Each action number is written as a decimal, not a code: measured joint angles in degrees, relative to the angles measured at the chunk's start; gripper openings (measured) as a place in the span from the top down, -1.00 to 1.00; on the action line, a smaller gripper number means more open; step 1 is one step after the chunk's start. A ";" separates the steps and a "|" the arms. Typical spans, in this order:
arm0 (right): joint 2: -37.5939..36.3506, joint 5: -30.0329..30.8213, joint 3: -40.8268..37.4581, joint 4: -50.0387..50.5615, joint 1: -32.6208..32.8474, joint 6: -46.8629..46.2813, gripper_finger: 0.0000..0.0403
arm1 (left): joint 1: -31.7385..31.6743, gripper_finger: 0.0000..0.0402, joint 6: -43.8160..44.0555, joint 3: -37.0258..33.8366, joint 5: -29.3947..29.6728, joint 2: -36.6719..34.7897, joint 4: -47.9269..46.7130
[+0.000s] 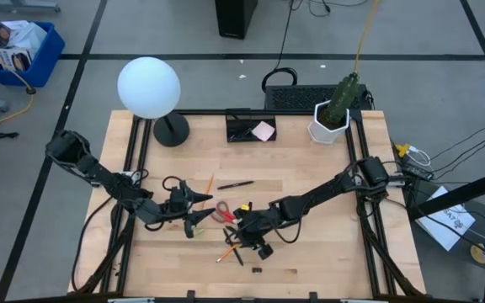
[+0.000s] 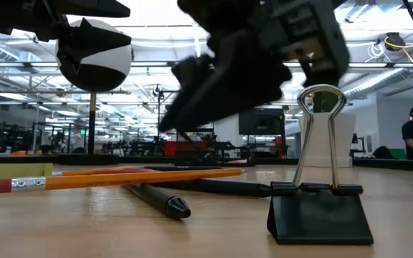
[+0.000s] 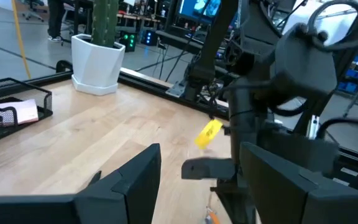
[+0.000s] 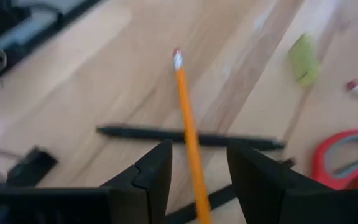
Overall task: Pick and place office supplies into organizer
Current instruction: Put the pencil into the desk organizer
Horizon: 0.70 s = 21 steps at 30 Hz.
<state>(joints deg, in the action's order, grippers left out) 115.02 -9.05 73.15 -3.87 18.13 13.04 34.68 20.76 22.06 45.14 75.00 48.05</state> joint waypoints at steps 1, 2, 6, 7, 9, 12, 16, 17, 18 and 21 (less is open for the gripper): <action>0.70 0.02 0.60 0.70 0.00 0.07 0.28 | 0.01 -0.13 0.23 -0.02 -0.07 0.00 -0.09; 1.31 0.01 1.14 1.05 0.00 0.10 0.28 | 0.03 -0.13 0.46 0.00 -0.10 0.00 -0.23; 2.83 -0.01 1.69 1.34 -0.02 0.11 0.28 | 0.07 -0.13 0.77 -0.02 -0.10 -0.02 -0.83; 3.08 -0.02 1.72 1.51 -0.02 0.11 0.28 | 0.07 -0.13 0.75 -0.04 -0.10 -0.02 -0.88; 3.57 -0.03 1.59 1.97 -0.02 0.44 0.28 | 0.07 -0.13 0.78 -0.04 -0.10 -0.02 -0.87; 4.26 -0.01 1.60 1.59 -0.02 1.32 0.28 | 0.07 -0.13 0.78 -0.04 -0.10 -0.02 -0.94; 4.18 -0.03 1.59 1.41 -0.02 1.63 0.29 | 0.07 -0.13 0.77 -0.04 -0.10 -0.02 -0.94; 4.18 -0.03 1.59 1.30 -0.02 1.83 0.29 | 0.07 -0.13 0.76 -0.04 -0.10 -0.02 -0.95; 4.18 -0.03 1.59 1.24 -0.02 2.04 0.29 | 0.07 -0.13 0.76 -0.04 -0.10 -0.02 -0.96; 4.18 -0.01 1.59 0.57 -0.02 2.42 0.29 | 0.07 -0.13 0.76 -0.04 -0.10 -0.02 -0.96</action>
<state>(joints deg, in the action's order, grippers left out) 119.20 -9.06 74.74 -3.30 18.11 15.46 34.74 21.52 22.02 45.04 74.98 47.09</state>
